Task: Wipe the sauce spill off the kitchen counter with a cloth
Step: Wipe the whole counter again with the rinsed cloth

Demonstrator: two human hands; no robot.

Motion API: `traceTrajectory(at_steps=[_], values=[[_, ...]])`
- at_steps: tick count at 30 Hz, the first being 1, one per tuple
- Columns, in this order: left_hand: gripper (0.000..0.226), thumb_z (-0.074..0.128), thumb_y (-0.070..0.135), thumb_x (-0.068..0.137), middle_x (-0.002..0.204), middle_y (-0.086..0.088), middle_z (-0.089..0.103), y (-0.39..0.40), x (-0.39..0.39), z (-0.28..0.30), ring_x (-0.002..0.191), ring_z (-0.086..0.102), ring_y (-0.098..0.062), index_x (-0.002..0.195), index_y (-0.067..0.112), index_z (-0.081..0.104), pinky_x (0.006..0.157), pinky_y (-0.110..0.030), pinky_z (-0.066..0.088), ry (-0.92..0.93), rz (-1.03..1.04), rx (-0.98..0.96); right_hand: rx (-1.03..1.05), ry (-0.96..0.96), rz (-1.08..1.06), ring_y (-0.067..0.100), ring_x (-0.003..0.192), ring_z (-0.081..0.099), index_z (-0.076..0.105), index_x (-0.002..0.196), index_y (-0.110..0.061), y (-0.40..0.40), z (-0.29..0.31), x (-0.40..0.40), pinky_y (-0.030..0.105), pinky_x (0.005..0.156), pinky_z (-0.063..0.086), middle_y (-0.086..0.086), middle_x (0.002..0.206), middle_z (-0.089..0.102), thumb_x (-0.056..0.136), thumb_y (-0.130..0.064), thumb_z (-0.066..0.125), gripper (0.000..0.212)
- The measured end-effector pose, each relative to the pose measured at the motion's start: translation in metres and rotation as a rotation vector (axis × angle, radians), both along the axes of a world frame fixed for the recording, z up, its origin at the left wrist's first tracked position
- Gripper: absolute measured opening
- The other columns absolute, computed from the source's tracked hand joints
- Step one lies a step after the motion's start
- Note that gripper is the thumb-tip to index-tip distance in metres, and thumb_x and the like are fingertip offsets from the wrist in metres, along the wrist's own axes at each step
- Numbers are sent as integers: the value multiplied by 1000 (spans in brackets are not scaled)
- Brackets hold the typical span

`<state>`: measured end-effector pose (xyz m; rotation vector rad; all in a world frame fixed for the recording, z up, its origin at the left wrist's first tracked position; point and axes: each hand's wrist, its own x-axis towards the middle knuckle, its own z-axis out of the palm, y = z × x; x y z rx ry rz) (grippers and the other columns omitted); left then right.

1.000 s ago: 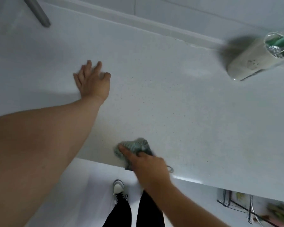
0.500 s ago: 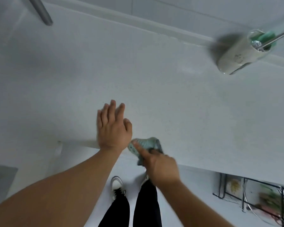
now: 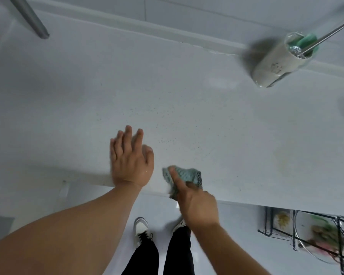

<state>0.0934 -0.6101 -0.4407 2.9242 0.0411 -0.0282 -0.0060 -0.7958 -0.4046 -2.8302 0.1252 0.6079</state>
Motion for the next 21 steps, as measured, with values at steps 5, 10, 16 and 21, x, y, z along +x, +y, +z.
traceTrajectory(at_steps=[5,10,16,21], values=[[63,24,50,102,169,-8,23,0,-2,-3,157,12,-29,159,25,37,128,-51,11,-24,4,-17,-240,15,-463,30,75,66,-13,154,-65,-135,15,3,38,71,48,16,111,73,109,-40,38,72],[61,23,42,100,168,-7,27,-2,0,-1,156,15,-29,157,26,40,128,-50,11,-4,22,-33,-108,47,-691,30,78,67,18,159,-52,-71,-9,34,38,71,52,11,99,69,106,-44,44,60],[56,29,36,93,142,-20,48,-45,32,23,143,32,-39,132,9,58,126,-57,4,36,314,-79,19,-3,137,31,70,71,1,155,-63,-31,0,16,33,54,41,6,96,72,101,-45,54,78],[50,29,38,93,143,-7,48,-74,82,32,143,33,-33,126,20,62,127,-50,6,-16,174,-168,-66,-166,-691,30,83,64,19,155,-60,-142,9,88,37,75,45,12,119,73,105,-44,42,57]])
